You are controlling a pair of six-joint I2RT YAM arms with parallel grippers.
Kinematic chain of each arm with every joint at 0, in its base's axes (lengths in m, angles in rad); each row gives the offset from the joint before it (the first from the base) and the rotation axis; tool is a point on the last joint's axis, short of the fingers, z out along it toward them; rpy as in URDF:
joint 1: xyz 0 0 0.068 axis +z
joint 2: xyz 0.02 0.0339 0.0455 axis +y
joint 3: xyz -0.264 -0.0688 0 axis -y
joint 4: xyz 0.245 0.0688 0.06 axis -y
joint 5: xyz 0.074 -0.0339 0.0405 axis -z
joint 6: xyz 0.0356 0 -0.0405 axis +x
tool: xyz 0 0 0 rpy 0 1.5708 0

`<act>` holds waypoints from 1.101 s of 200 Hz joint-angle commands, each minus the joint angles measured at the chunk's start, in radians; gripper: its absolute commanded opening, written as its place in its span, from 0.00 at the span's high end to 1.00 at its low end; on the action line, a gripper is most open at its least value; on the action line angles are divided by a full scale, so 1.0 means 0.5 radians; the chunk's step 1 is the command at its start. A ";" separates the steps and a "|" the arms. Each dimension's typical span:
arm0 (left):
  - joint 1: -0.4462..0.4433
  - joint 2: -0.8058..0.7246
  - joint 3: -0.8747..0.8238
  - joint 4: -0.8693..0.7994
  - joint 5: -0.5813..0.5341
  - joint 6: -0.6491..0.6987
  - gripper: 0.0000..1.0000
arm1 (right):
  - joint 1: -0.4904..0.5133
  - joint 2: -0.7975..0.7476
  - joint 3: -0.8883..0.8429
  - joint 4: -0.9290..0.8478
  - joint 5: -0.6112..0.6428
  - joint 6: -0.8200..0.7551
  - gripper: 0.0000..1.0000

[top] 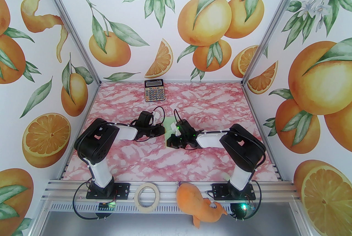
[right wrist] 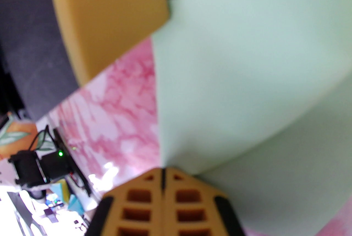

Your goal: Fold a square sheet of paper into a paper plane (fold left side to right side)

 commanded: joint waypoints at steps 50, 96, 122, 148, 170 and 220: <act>0.007 0.041 0.031 0.025 -0.018 0.021 1.00 | 0.083 -0.034 0.050 -0.216 0.064 -0.056 0.99; 0.004 0.035 0.024 0.027 -0.008 0.025 1.00 | 0.078 -0.082 0.053 -0.224 0.067 -0.062 1.00; 0.008 0.026 0.023 0.022 -0.008 0.031 1.00 | 0.014 -0.156 0.050 -0.166 0.045 -0.021 1.00; 0.007 0.026 0.023 0.022 -0.002 0.031 1.00 | -0.055 -0.204 0.076 -0.167 0.036 -0.015 1.00; 0.010 0.029 0.025 0.022 -0.003 0.030 1.00 | -0.098 -0.170 0.099 -0.176 0.016 -0.018 1.00; 0.007 0.035 0.033 0.019 0.007 0.034 1.00 | -0.115 -0.063 0.146 -0.158 -0.007 -0.024 1.00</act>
